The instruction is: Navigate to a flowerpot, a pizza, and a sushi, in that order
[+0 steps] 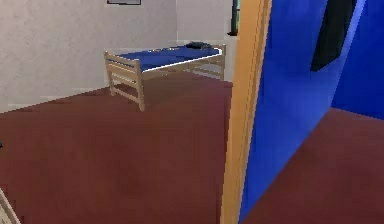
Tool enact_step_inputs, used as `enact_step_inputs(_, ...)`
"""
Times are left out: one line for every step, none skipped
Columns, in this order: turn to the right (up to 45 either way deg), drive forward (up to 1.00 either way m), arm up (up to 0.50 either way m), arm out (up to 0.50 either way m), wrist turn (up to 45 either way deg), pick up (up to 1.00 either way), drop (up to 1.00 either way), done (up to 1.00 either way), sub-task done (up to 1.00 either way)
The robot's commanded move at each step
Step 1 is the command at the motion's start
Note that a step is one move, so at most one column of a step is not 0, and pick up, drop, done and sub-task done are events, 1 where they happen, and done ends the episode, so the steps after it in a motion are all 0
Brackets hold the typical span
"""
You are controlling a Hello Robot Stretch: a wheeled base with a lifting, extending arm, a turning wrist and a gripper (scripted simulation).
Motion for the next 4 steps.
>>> enact_step_inputs(0.0,0.30,0.00,0.00,0.0,0.00,0.00,0.00,0.00)
enact_step_inputs(-39.0,0.00,0.00,0.00,0.0,0.00,0.00,0.00,0.00)
enact_step_inputs(0.0,0.80,0.00,0.00,0.0,0.00,0.00,0.00,0.00)
enact_step_inputs(-6.0,0.00,0.00,0.00,0.0,0.00,0.00,0.00,0.00)
